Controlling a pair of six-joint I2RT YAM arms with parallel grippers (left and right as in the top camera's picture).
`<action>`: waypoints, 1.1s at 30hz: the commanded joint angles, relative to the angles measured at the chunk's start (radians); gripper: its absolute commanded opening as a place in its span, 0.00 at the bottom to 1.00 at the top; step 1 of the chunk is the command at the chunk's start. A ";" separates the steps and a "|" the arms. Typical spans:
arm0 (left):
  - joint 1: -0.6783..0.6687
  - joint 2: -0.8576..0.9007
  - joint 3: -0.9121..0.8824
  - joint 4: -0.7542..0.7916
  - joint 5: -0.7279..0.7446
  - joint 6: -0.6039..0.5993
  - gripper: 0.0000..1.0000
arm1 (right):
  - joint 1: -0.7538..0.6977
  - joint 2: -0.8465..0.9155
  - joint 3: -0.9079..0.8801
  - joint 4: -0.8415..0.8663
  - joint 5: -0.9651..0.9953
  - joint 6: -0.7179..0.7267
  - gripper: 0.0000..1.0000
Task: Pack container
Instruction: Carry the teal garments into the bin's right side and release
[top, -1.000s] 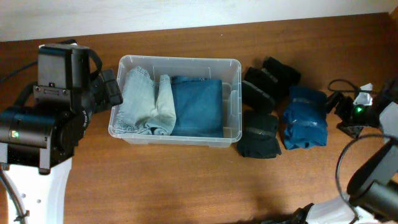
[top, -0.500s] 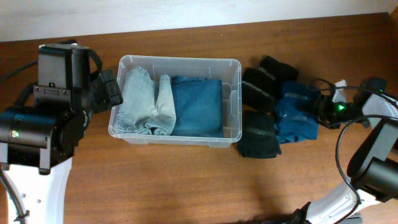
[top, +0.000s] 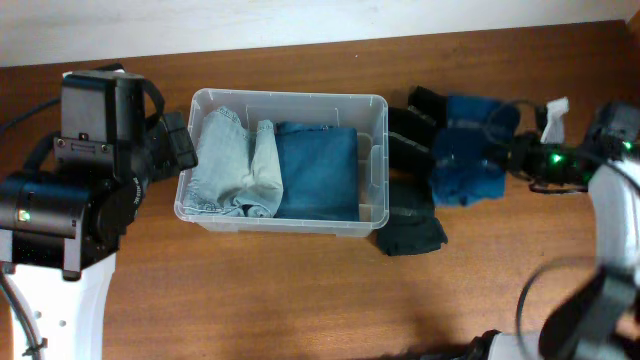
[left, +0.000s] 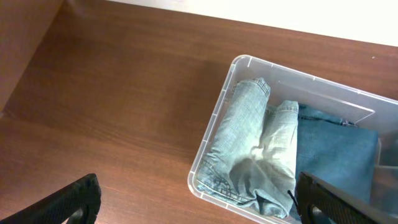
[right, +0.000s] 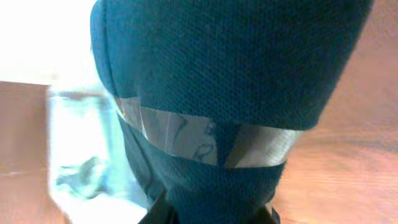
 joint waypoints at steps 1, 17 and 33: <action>0.002 0.002 0.002 0.002 -0.014 -0.010 0.99 | 0.101 -0.161 0.022 0.031 -0.139 0.136 0.09; 0.002 0.002 0.002 0.002 -0.014 -0.010 0.99 | 0.737 -0.140 0.022 0.495 0.246 0.673 0.11; 0.002 0.002 0.002 0.002 -0.014 -0.010 0.99 | 0.830 0.100 0.021 0.370 0.437 0.613 0.40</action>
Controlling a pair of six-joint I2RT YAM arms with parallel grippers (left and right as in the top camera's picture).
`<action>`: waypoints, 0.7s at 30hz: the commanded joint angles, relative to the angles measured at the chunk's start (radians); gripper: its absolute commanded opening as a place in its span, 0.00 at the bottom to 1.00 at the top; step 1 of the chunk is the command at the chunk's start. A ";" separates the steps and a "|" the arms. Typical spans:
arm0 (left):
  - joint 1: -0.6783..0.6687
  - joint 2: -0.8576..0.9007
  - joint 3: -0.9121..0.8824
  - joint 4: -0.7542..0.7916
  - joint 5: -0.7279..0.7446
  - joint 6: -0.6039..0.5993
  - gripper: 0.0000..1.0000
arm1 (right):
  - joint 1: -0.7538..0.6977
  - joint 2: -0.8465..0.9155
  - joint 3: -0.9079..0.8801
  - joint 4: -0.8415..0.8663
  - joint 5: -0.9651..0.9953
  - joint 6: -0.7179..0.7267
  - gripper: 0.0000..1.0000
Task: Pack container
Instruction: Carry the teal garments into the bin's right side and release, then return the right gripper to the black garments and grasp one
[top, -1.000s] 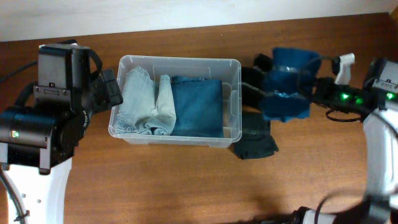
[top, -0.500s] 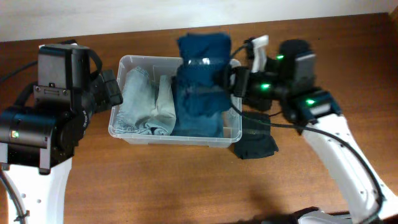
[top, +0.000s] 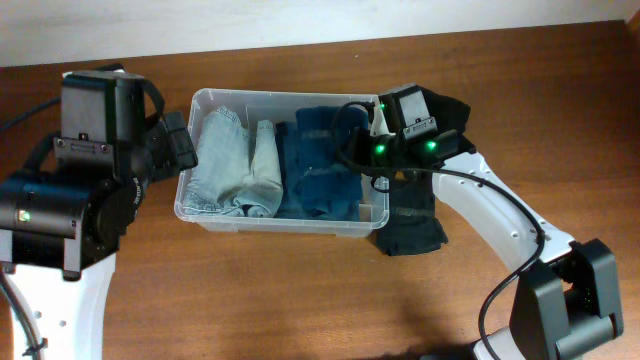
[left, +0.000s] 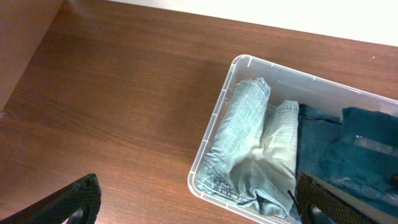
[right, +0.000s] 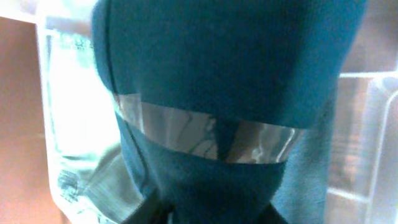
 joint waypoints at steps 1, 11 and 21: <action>0.003 0.002 0.002 0.002 -0.014 -0.010 1.00 | 0.005 -0.015 0.017 0.004 0.027 -0.155 0.49; 0.003 0.002 0.002 0.002 -0.014 -0.010 0.99 | -0.096 -0.176 0.060 -0.116 0.106 -0.328 0.63; 0.003 0.002 0.002 0.002 -0.014 -0.010 0.99 | -0.348 -0.219 0.060 -0.164 0.129 -0.273 0.87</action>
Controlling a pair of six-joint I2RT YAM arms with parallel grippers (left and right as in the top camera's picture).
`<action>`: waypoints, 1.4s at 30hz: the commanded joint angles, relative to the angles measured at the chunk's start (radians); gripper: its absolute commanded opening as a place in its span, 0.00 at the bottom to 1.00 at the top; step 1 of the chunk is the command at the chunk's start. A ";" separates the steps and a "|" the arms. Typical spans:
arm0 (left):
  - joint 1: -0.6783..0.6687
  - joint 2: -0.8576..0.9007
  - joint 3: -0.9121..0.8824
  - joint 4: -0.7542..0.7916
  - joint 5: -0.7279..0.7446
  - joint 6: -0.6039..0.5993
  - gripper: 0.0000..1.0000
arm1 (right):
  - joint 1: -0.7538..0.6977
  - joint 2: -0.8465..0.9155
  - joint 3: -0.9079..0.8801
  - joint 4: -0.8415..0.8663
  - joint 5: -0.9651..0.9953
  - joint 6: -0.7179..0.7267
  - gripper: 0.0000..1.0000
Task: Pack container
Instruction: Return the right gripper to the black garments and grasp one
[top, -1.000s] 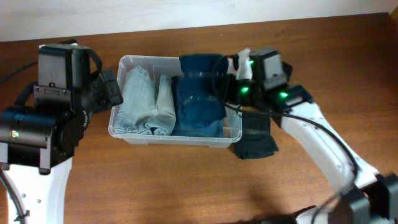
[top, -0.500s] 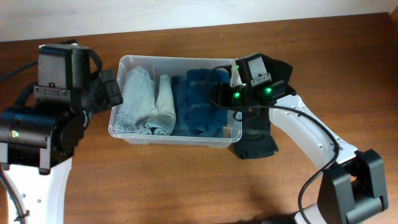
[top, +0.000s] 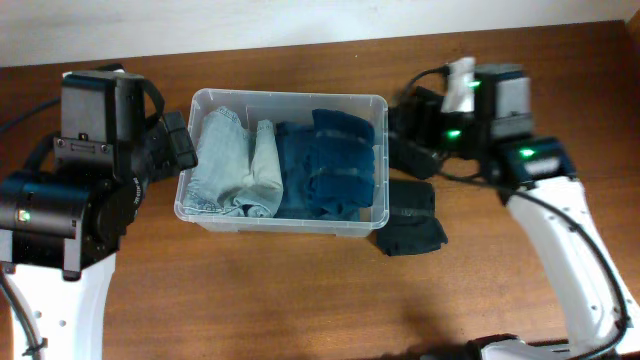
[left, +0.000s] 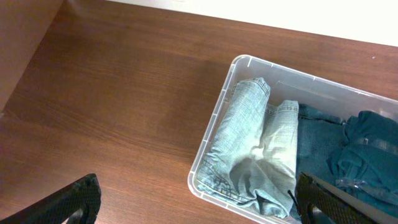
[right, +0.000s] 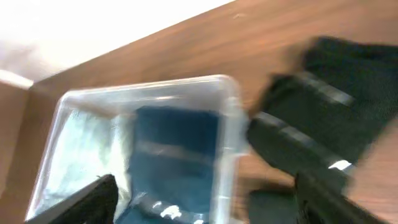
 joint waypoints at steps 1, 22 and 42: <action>0.003 0.002 0.002 0.002 -0.014 -0.010 0.99 | -0.105 0.074 0.002 -0.027 0.022 0.008 0.90; 0.003 0.002 0.002 0.002 -0.014 -0.010 0.99 | -0.255 0.643 0.002 0.208 -0.307 0.166 0.76; 0.003 0.002 0.002 0.002 -0.014 -0.010 0.99 | -0.224 0.147 0.002 0.018 -0.248 -0.013 0.24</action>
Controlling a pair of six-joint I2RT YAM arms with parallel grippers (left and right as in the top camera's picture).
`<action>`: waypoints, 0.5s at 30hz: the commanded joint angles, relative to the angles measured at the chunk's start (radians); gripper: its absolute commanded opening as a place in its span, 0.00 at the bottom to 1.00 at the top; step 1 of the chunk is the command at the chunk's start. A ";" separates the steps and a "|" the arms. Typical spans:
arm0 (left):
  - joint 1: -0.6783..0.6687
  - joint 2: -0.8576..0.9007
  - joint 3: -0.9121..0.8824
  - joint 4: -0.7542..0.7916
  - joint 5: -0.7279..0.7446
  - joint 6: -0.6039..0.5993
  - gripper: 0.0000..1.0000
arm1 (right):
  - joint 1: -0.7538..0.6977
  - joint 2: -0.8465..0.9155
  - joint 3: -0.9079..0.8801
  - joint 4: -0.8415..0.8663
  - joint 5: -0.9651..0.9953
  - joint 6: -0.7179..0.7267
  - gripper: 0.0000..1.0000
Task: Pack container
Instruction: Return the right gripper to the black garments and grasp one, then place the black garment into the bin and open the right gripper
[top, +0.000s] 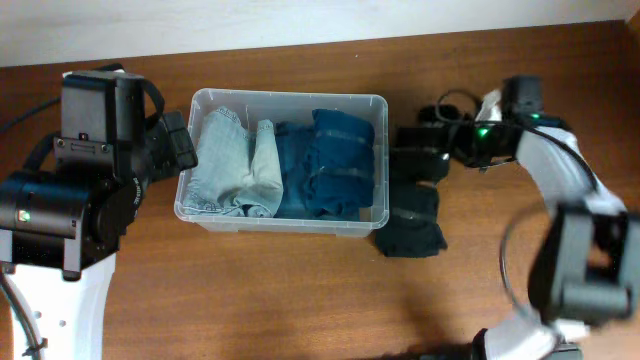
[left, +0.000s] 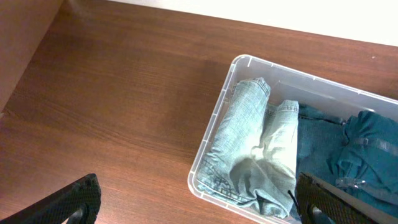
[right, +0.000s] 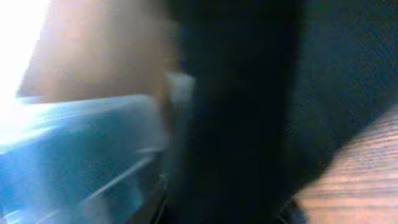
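A clear plastic container (top: 378, 108) stands left of the table's middle. It holds rolled light-blue jeans (top: 232, 165), folded dark-blue jeans (top: 295, 170) and a blue garment (top: 338, 160) on the right side. Black garments (top: 418, 165) lie right of it, another black piece (top: 412, 228) nearer the front. My right gripper (top: 456, 147) is low at those black garments; black cloth (right: 242, 112) fills its blurred wrist view, so its jaws cannot be made out. My left gripper (left: 202, 204) hangs open above the container's left end (left: 214, 118), holding nothing.
The left arm's big black base (top: 95, 150) stands just left of the container. A pale wall runs along the table's back edge (top: 320, 40). Bare wood (top: 300, 290) lies in front of the container.
My right arm has swung from above the container's right end out to the right and down onto the black garments. The container's contents and my left arm have not changed.
My right gripper was shut on a blue garment at the pile right of the container. Then it held that garment over the dark-blue jeans inside. Then the garment lay in the container and the gripper was open and clear. It is now at the black garments.
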 joint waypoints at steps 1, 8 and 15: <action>0.003 0.002 0.002 0.002 -0.014 -0.010 0.99 | 0.042 -0.311 0.014 0.006 -0.012 -0.060 0.23; 0.003 0.002 0.002 0.002 -0.014 -0.010 0.99 | 0.219 -0.569 0.014 0.019 -0.047 -0.040 0.23; 0.003 0.002 0.002 0.002 -0.014 -0.010 0.99 | 0.583 -0.506 0.014 0.118 -0.042 -0.038 0.23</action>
